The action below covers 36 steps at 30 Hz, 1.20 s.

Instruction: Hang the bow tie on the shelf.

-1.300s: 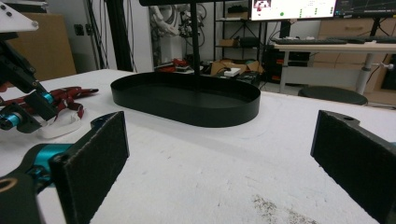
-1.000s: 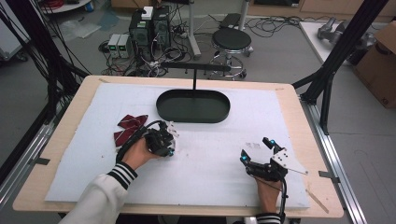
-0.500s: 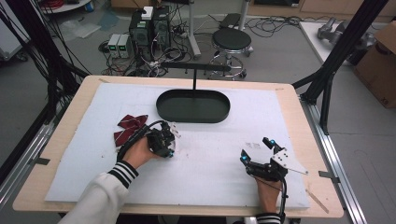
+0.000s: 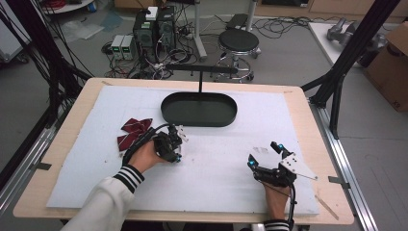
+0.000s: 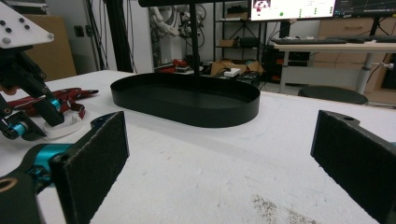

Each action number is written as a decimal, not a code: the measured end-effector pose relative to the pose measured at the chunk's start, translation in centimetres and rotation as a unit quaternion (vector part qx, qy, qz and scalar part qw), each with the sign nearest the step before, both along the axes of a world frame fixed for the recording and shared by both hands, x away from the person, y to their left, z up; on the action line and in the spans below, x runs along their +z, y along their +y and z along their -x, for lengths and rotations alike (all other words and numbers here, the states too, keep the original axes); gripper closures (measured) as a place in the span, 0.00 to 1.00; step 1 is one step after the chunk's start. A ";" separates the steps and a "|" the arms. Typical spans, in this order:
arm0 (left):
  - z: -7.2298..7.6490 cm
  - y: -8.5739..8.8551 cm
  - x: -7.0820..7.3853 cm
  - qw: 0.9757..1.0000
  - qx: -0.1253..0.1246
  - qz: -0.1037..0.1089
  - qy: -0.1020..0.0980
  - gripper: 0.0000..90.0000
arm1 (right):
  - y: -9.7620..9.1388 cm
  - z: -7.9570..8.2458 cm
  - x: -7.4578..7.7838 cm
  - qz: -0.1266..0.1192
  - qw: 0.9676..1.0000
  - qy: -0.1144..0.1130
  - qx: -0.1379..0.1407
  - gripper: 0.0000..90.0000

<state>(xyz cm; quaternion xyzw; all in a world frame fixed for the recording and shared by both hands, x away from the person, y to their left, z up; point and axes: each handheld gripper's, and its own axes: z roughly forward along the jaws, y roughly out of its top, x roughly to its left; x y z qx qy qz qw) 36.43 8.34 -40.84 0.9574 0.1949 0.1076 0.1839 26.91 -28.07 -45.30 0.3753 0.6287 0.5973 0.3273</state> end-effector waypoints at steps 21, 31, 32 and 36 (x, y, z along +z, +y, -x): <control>-0.1 -0.4 -0.2 1.000 0.019 -0.020 0.002 0.95 | 0.0 0.0 0.0 -0.001 1.000 0.001 0.000 0.04; -0.3 0.2 -0.2 0.999 0.031 0.004 0.007 0.96 | 0.0 0.0 0.0 -0.002 1.000 0.002 0.000 0.04; -0.3 0.5 -0.1 0.999 0.035 0.017 0.007 0.96 | 0.0 0.0 0.0 -0.001 1.000 0.001 0.000 0.04; -0.3 1.3 0.6 0.997 0.046 0.058 0.000 0.96 | 0.0 0.0 0.0 -0.002 1.000 0.003 0.000 0.04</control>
